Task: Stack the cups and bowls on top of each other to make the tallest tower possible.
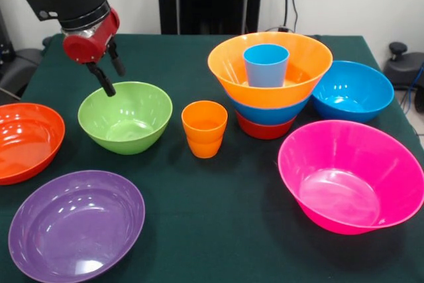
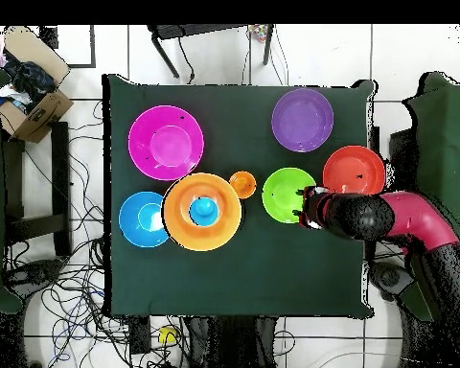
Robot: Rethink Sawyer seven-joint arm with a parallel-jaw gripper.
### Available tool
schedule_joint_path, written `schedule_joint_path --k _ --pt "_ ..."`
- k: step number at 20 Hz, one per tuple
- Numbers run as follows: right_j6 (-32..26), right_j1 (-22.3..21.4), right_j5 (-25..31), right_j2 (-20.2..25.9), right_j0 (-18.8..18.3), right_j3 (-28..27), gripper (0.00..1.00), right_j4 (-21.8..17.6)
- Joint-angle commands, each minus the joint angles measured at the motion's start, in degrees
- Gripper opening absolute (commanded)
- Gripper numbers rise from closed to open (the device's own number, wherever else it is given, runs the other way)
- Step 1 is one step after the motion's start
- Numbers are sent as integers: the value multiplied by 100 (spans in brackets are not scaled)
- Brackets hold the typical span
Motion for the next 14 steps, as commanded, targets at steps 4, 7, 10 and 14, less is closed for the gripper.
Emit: schedule_joint_path --k 4,7,10,14 --pt "-1875 688 -498 -356 -5 35 100 -724" --pt "-1932 791 -509 -371 -5 -47 100 -783" --pt "-1978 859 -523 -389 -4 -117 100 -806" --pt "-1950 812 -481 -406 22 -106 100 -767"
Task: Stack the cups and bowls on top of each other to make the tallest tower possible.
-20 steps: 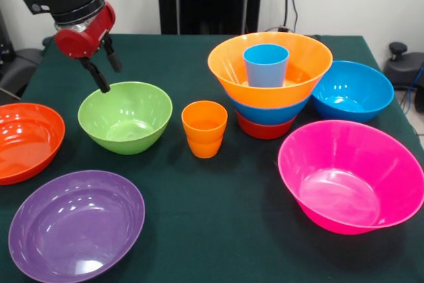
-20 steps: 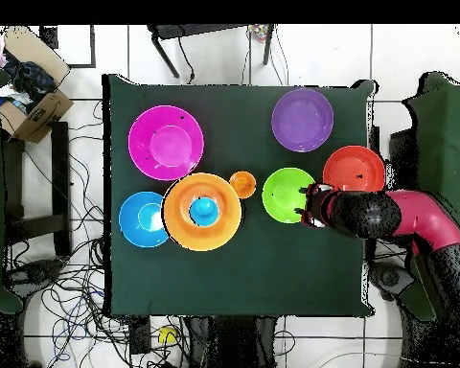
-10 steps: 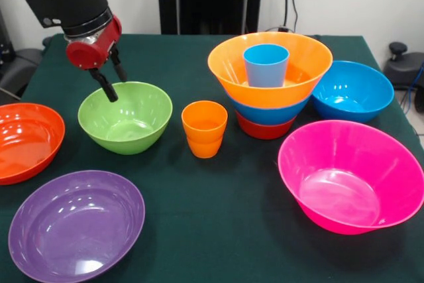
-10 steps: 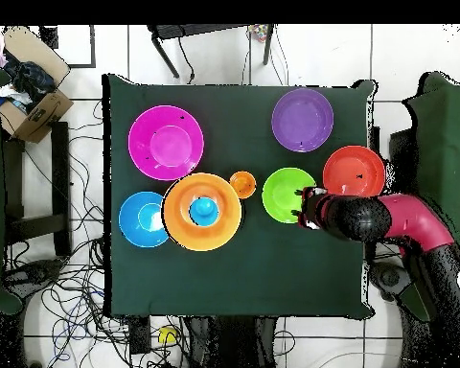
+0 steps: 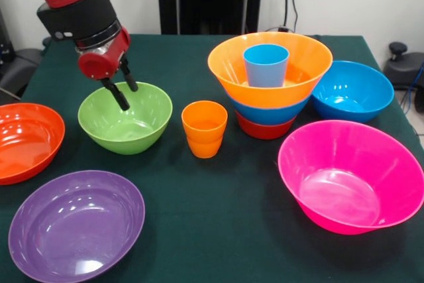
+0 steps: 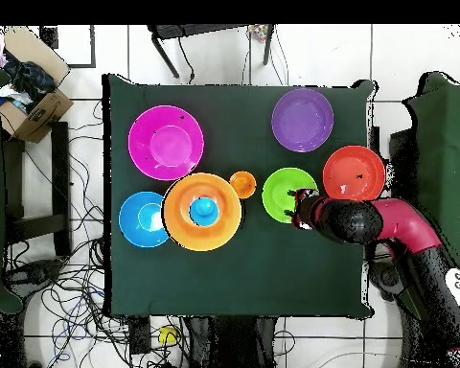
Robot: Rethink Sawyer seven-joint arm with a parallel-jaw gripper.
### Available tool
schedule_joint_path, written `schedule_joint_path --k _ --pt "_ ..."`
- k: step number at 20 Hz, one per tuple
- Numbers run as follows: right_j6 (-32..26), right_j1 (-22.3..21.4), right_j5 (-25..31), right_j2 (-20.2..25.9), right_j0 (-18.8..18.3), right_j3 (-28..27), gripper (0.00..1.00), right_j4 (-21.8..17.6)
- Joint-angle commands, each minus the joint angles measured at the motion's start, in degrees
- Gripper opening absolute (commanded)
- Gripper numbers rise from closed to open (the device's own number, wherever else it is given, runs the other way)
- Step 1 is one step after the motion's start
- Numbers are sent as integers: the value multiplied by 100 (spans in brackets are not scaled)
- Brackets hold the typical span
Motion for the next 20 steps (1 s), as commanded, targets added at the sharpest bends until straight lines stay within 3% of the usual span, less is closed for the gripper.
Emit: schedule_joint_path --k 1,15,20 --pt "-1663 200 -124 -404 167 -98 100 -494" --pt "-1359 -387 196 -374 110 267 100 -283" --pt "-1178 -394 91 -492 119 395 100 -353"
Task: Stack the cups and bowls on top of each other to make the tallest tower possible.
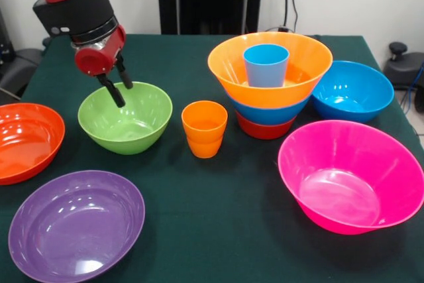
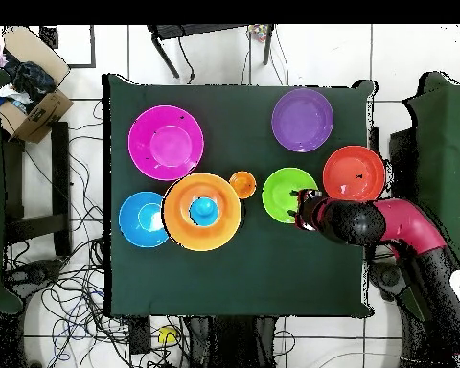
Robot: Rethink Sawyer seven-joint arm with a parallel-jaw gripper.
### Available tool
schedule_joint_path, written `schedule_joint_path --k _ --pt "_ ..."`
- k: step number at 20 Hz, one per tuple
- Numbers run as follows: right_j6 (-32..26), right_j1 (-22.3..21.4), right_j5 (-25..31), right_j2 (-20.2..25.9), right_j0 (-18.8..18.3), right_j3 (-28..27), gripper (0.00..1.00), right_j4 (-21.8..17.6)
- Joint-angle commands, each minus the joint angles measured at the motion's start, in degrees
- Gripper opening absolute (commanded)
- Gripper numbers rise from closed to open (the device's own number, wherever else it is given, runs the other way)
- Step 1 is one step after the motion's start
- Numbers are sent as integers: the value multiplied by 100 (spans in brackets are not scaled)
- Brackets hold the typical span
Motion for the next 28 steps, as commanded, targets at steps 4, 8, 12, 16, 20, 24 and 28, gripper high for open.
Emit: schedule_joint_path --k 4,8,12,16,20,24,28 --pt "-884 -176 -17 -588 99 448 100 -398" --pt "-778 -200 -112 -662 62 572 100 -462" --pt "-707 -153 -238 -752 56 648 100 -544" --pt "-621 -156 -357 -818 53 723 100 -588" --pt "-569 -155 -489 -899 45 769 100 -644" --pt "-500 -79 -654 -944 55 745 100 -732" --pt "-562 71 -822 -970 41 643 100 -799"
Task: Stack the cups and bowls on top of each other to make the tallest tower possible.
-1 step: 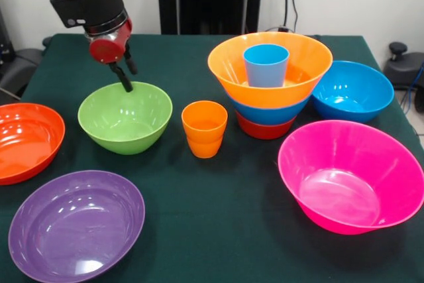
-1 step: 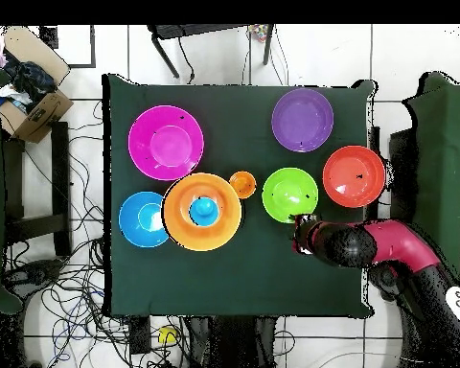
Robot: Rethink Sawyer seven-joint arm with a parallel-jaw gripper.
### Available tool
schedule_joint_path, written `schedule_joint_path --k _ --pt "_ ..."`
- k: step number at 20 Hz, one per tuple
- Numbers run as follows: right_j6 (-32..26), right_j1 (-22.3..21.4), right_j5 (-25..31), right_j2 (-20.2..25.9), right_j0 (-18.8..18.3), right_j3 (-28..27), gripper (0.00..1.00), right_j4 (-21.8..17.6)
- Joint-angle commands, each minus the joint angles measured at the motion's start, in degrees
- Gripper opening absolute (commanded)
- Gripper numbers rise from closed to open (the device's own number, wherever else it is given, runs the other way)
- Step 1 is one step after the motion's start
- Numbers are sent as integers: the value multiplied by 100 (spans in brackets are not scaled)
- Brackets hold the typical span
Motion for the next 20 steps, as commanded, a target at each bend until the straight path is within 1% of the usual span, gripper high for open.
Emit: schedule_joint_path --k 1,9,20 --pt "-612 346 -567 -461 90 -13 100 -553" --pt "-581 603 -943 -474 124 -207 100 -588" --pt "-494 663 -1056 -596 262 -330 100 -633"
